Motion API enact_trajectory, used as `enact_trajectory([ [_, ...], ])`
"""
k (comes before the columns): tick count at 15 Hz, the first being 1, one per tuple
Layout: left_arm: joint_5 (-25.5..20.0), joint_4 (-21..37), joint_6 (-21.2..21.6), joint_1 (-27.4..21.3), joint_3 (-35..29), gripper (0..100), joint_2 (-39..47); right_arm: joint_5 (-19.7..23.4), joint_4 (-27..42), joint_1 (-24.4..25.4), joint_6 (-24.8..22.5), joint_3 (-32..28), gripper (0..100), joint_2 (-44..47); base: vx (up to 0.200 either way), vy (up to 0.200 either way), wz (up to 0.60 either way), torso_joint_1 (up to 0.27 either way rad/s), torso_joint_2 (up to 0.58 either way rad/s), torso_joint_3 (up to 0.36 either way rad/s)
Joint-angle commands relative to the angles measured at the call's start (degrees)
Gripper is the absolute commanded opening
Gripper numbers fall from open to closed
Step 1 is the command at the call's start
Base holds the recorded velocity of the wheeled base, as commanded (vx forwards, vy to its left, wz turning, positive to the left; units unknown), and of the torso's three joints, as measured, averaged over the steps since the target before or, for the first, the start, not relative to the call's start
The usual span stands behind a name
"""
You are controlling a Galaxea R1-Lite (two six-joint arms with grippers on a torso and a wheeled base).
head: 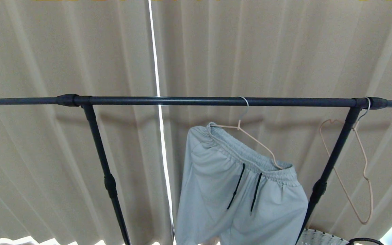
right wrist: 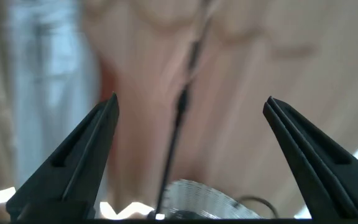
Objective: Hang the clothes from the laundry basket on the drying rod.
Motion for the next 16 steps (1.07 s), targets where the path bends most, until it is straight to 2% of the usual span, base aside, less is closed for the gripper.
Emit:
enact_trajectory([
  [1, 0.0, 0.8, -3.4, -2.0, 0.0, 100, 0.1, 0.3, 0.1, 0.0, 1.1, 0.4, 100, -0.1, 0.000, 0.000, 0.00, 0.000, 0.00, 0.000],
  [2, -0.5, 2.2, -7.8, -2.0, 0.0, 100, 0.3, 0.3, 0.3, 0.0, 3.1, 0.4, 100, -0.1, 0.000, 0.000, 0.00, 0.000, 0.00, 0.000],
  [3, -0.8, 3.5, -8.8, -2.0, 0.0, 100, 0.3, 0.5, 0.6, 0.0, 4.0, 0.4, 100, -0.1, 0.000, 0.000, 0.00, 0.000, 0.00, 0.000],
  [5, -4.3, 3.8, -7.7, -2.0, 0.0, 100, 0.2, 0.5, 0.6, 0.0, 4.1, 0.4, 100, -0.1, 0.000, 0.000, 0.00, 0.000, 0.00, 0.000],
  [7, -3.8, 4.5, -5.9, -1.3, 0.0, 100, 0.4, 0.5, 0.7, 0.0, 3.8, 0.4, 100, -0.1, 0.000, 0.000, 0.00, 0.000, 0.00, 0.000],
  [8, -3.1, 4.6, -4.0, 2.6, -0.1, 100, 0.5, 0.5, 0.7, 0.0, 3.7, 0.4, 100, -0.1, 0.000, 0.000, 0.00, 0.000, 0.00, 0.000],
  [10, -2.8, 4.6, -4.6, 7.3, -0.1, 100, -0.1, 0.4, 0.7, 0.0, 3.7, 0.4, 100, -0.1, 0.000, 0.000, 0.00, 0.000, 0.00, 0.000],
  [13, -3.5, 4.6, -5.3, 7.3, -0.1, 100, -0.2, 0.4, 0.7, 0.0, 4.0, 0.4, 100, -0.1, 0.000, 0.000, 0.00, 0.000, 0.00, 0.000],
  [16, -8.7, 4.7, -4.6, 3.3, -0.1, 100, -5.0, 0.4, 0.7, 0.0, 3.0, 0.4, 100, -0.1, 0.000, 0.000, 0.00, 0.000, 0.00, 0.000],
])
